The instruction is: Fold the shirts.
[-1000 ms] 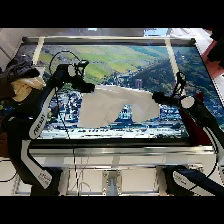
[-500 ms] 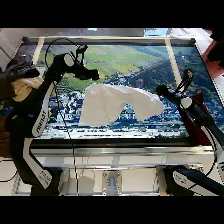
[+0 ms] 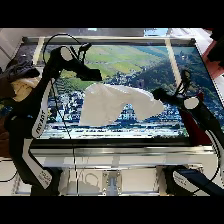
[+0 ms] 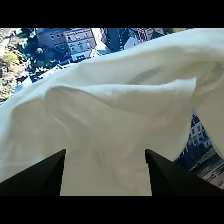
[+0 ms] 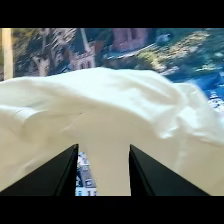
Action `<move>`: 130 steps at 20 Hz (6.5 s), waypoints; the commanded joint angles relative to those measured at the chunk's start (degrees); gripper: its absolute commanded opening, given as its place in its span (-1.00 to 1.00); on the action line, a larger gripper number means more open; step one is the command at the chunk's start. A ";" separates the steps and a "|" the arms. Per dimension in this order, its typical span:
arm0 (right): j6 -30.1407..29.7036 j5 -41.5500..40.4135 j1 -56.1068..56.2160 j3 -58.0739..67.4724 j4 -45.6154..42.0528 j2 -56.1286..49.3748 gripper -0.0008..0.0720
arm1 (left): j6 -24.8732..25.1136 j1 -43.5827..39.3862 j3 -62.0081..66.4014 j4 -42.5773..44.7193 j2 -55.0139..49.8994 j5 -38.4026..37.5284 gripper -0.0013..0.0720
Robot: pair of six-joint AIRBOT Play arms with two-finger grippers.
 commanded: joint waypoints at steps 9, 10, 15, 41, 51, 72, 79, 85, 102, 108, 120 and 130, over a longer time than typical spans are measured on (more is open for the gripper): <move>-4.35 1.38 -1.25 0.00 1.75 -3.41 0.09 | -3.82 -7.74 -1.40 -7.78 -4.31 1.97 0.59; -4.35 3.26 -3.21 0.00 1.77 -2.80 0.09 | -4.85 -9.11 -1.40 -6.36 -5.62 1.75 0.59; -7.43 12.68 -12.52 0.00 1.49 0.55 0.09 | -10.73 -11.93 -1.40 -1.64 -10.05 2.27 0.60; -11.52 12.68 -13.90 -0.02 0.52 2.54 0.09 | -22.53 -14.82 -1.40 -9.09 -15.32 25.24 -0.93; -11.45 12.70 -13.90 -0.02 -1.18 2.54 0.09 | -15.43 -14.01 7.19 -12.39 -13.79 23.67 -0.93; -13.55 13.44 12.04 -4.79 15.04 -3.08 0.57 | -3.41 -8.68 -0.63 26.60 24.33 2.34 -0.93; -13.84 -5.68 33.94 -4.98 26.80 -14.91 0.50 | -3.39 -8.68 -0.79 26.77 24.33 5.66 -0.93; -13.86 -9.16 34.47 -1.66 30.56 -19.69 0.50 | -3.32 -8.68 -0.79 26.75 24.33 6.40 -0.93; -9.16 3.43 23.19 6.69 18.67 -14.73 -0.91 | -3.63 -8.68 1.53 36.24 26.12 10.62 -0.93; 7.72 16.74 15.98 17.59 -12.90 7.43 -0.91 | -3.28 -8.81 5.05 32.02 36.28 6.86 -0.93; 13.35 23.15 15.98 38.58 -34.80 14.69 -0.91 | -1.68 -8.81 -17.84 11.10 46.84 -18.38 -0.93; 24.22 11.45 15.98 38.58 -48.59 -23.85 -0.91 | -13.88 -8.68 -54.80 22.60 44.46 19.85 -0.93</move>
